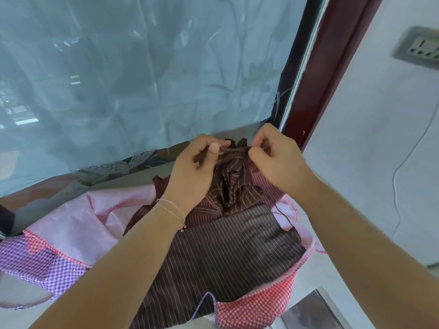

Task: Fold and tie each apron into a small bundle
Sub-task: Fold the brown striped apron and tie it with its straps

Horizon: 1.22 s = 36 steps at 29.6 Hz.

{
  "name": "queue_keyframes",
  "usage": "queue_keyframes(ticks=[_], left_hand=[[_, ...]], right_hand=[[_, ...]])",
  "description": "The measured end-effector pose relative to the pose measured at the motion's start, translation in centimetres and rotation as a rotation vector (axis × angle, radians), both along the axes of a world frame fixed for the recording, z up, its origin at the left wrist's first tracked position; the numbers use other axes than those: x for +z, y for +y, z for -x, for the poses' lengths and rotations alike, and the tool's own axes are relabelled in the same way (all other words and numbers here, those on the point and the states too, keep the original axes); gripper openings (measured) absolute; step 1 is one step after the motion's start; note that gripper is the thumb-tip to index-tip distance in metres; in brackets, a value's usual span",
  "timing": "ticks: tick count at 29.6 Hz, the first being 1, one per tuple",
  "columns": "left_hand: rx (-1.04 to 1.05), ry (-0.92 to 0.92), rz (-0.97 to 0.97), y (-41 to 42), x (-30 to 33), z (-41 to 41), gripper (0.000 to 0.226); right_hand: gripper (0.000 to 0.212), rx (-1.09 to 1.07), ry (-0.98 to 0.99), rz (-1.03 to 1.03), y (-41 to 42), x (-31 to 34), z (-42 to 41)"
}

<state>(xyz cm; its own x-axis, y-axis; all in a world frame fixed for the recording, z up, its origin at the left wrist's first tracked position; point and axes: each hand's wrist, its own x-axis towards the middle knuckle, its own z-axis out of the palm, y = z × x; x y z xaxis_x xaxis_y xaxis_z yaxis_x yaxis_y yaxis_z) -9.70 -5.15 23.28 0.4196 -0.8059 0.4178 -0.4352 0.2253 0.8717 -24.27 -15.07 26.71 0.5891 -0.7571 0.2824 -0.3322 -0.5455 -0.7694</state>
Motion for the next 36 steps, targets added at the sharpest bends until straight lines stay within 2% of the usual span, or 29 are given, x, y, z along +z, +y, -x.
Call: queue_keyframes(ticks=[1,3,4,6,8,12,13,15,17,19,21,22,24,25,27,29,31,34,36], left_hand=[[-0.121,0.115,-0.045,-0.3,0.0,0.4,0.019],[-0.332,0.358,-0.114,-0.5,-0.5,0.9,0.054],[-0.367,0.394,-0.132,-0.7,-0.6,1.4,0.07],[-0.335,0.305,-0.175,-0.8,-1.1,2.3,0.101],[-0.328,0.195,-0.207,-1.2,-1.2,3.9,0.128],[-0.275,0.031,-0.155,-3.5,-1.3,6.8,0.143],[-0.22,-0.041,-0.159,-3.5,-1.2,7.2,0.142],[-0.075,-0.313,-0.148,-4.7,-0.4,8.9,0.13],[0.028,-0.546,-0.051,-5.8,-0.3,10.3,0.113],[0.031,-0.606,0.005,-8.0,-0.4,12.0,0.104],[0.004,-0.587,0.018,-10.3,-0.1,13.2,0.099],[0.007,-0.509,0.04,-11.5,0.2,13.6,0.092],[0.018,-0.229,0.106,-13.7,1.4,14.3,0.066],[-0.001,-0.07,0.148,-14.6,2.1,14.6,0.056],[-0.055,0.134,0.178,-16.0,3.5,15.2,0.056],[-0.079,0.142,0.194,-17.4,4.7,16.4,0.061],[-0.053,0.062,0.23,-19.2,5.5,17.9,0.058],[0.0,-0.055,0.263,-21.7,6.4,19.0,0.047],[0.028,-0.113,0.276,-23.4,7.2,19.9,0.042]], right_hand=[[0.008,-0.042,-0.03,-0.071,0.0,0.1,0.5],[0.007,-0.116,-0.085,-0.186,-0.2,0.1,1.2],[0.007,-0.146,-0.111,-0.236,-0.5,0.3,1.8],[0.006,-0.175,-0.137,-0.314,-1.1,0.3,2.5],[0.007,-0.222,-0.107,-0.271,-2.1,0.3,3.4],[0.009,-0.315,0.082,-0.062,-4.9,0.2,4.7],[0.01,-0.328,0.114,-0.047,-5.2,-0.1,4.8],[0.015,-0.343,0.14,-0.036,-7.2,0.5,5.9],[0.021,-0.328,0.096,-0.127,-8.6,1.2,6.8],[0.024,-0.302,0.024,-0.23,-10.2,2.1,8.3],[0.024,-0.265,-0.035,-0.287,-11.5,3.0,9.5],[0.022,-0.235,-0.064,-0.291,-11.9,3.4,10.0],[0.01,-0.166,-0.175,-0.322,-12.9,4.0,11.0],[0.016,-0.135,-0.236,-0.336,-13.3,4.1,11.6],[0.029,-0.093,-0.271,-0.275,-13.9,4.1,12.5],[0.026,-0.124,-0.156,-0.087,-14.9,3.9,13.6],[0.024,-0.188,-0.055,0.078,-16.5,4.1,15.0],[0.022,-0.2,-0.028,0.103,-18.8,5.3,16.2],[0.022,-0.163,-0.034,0.028,-20.1,6.9,17.1]])
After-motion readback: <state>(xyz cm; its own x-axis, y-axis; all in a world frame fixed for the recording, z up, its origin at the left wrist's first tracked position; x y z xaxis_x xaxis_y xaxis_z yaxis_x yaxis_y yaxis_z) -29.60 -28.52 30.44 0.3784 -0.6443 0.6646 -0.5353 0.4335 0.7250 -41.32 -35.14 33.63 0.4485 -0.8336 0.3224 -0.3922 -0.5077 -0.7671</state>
